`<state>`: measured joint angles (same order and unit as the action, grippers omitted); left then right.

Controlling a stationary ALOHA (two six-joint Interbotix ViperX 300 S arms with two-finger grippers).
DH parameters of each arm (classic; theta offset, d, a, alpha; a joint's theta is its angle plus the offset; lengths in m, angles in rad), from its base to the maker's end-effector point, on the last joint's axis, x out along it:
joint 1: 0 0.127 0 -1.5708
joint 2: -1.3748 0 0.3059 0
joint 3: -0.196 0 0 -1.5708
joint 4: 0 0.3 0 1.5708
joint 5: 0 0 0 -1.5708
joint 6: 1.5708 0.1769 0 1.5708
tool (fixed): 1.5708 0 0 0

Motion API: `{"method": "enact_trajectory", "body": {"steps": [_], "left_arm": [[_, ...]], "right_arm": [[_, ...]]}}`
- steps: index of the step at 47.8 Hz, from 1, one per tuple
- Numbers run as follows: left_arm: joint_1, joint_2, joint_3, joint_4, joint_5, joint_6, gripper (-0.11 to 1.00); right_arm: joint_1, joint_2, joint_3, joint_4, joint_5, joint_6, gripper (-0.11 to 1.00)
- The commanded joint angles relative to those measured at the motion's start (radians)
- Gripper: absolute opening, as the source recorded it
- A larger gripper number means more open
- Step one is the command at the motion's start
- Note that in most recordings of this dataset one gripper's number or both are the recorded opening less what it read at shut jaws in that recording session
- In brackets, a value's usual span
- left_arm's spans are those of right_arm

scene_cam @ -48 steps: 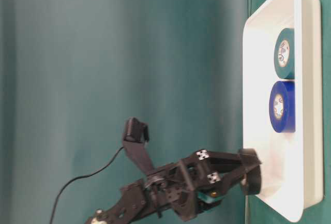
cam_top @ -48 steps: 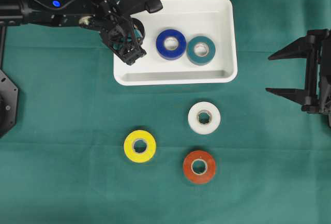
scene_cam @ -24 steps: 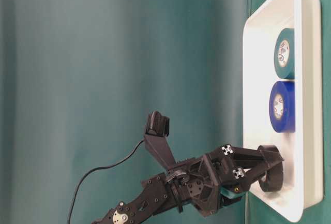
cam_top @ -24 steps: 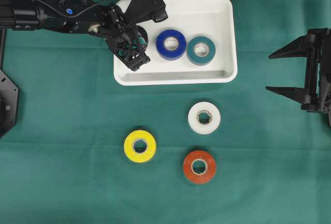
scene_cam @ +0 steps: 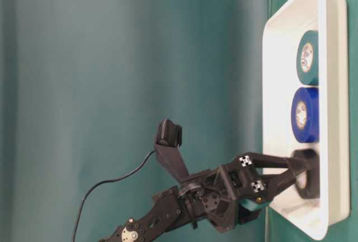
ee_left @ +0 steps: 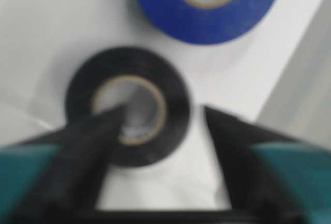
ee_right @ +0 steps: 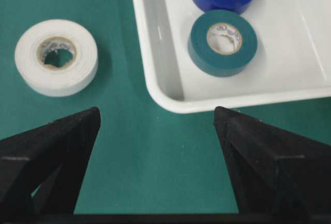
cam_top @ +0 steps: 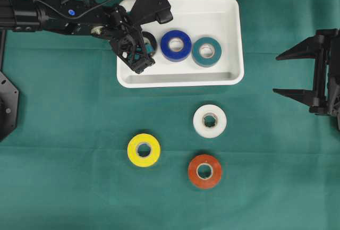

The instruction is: Pick up the tape from a random location and place it into the white case.

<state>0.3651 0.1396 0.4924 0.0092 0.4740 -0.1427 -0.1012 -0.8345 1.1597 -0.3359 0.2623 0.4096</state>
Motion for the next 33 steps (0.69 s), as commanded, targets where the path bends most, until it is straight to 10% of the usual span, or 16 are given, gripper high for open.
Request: {"method": "enact_trajectory", "body": {"steps": [1,6,33], "left_arm": [[-0.002,-0.017,-0.014,0.0,-0.006,0.002,0.8],[-0.002,-0.017,-0.014,0.0,-0.005,0.002,0.98],[-0.008,-0.104,-0.058,0.0,0.081,0.0,0.96]], "right_arm": [[-0.002,0.005,-0.021,-0.002,-0.003,0.0,0.87],[-0.002,0.005,-0.021,-0.002,-0.003,0.0,0.87],[-0.002,0.005,-0.021,0.0,-0.003,0.0,0.87]]}}
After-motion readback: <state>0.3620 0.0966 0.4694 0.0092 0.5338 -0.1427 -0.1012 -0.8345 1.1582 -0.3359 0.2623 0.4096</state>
